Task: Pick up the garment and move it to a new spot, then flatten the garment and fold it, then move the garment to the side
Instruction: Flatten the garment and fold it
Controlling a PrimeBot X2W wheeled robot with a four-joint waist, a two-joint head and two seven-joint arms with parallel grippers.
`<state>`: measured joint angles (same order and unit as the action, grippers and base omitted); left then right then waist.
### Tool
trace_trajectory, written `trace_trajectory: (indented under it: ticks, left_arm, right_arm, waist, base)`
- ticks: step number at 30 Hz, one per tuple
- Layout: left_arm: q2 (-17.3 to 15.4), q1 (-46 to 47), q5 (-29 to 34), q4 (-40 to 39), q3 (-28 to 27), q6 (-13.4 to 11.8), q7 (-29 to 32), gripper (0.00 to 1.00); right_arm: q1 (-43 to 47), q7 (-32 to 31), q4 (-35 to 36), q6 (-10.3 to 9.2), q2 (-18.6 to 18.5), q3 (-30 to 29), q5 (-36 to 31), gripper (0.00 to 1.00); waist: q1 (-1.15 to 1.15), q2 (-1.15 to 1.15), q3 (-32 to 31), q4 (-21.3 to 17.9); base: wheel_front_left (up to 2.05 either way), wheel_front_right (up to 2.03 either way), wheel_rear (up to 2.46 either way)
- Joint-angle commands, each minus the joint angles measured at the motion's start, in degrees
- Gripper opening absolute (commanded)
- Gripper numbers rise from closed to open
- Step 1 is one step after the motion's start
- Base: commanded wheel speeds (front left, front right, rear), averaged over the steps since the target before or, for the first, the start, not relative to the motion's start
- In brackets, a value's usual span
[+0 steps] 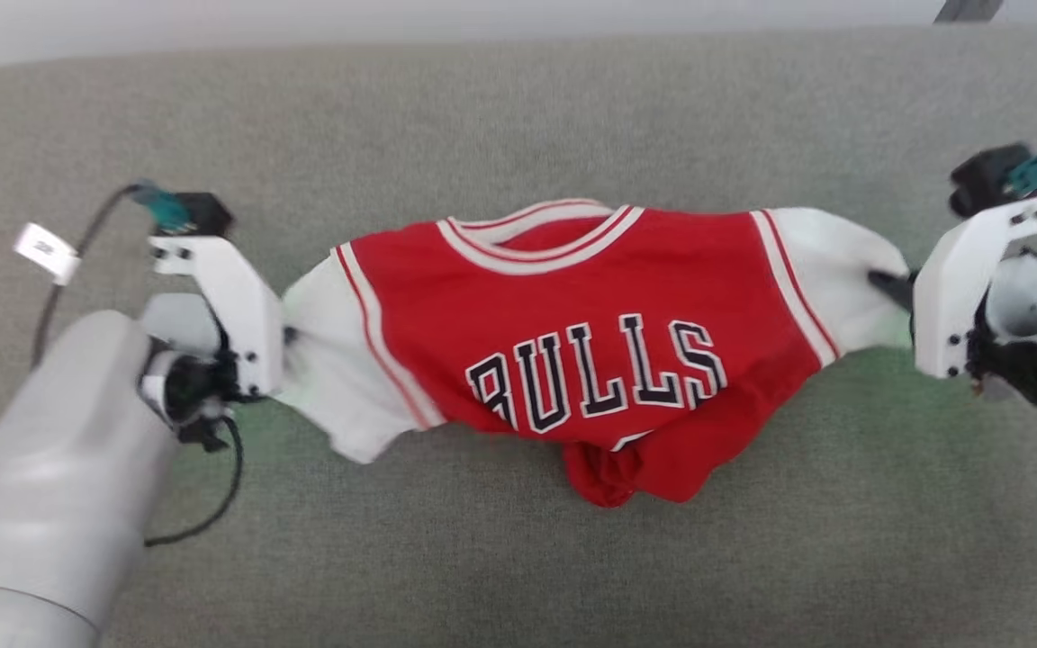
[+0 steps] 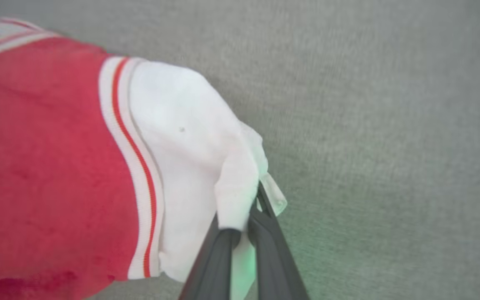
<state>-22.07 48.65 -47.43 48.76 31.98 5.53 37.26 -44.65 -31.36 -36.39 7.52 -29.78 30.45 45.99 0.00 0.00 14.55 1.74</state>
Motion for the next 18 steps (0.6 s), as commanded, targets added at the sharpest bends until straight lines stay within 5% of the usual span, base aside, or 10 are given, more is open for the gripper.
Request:
trace_trajectory:
  ticks: [1, 10, 18]
  left_arm:
    - [-0.13, 0.64, -0.36, -0.4, -0.34, -0.19, -0.06, 0.0]
    - [-4.61, 7.92, 0.1, -8.24, -2.37, -1.85, 2.01, 0.0]
    - [-6.59, 14.04, 0.46, -14.3, -3.74, -3.05, 2.94, 0.0]
  right_arm:
    - [-0.06, 0.36, 0.53, -0.06, -0.06, 0.04, 0.31, 0.0]
    - [-2.98, 0.47, 12.53, -0.06, -5.4, -1.92, 2.01, 0.0]
    - [-7.71, -0.64, 17.97, -0.06, -4.8, -5.94, 1.83, 0.0]
  waist:
    - [0.0, 0.0, -1.7, -0.33]
    - [0.0, 0.0, -8.84, -0.62]
    - [0.0, 0.0, -13.08, -1.19]
  base:
    - [0.0, 0.0, 0.0]
    - [0.0, 0.0, 0.0]
    - [0.0, 0.0, 0.0]
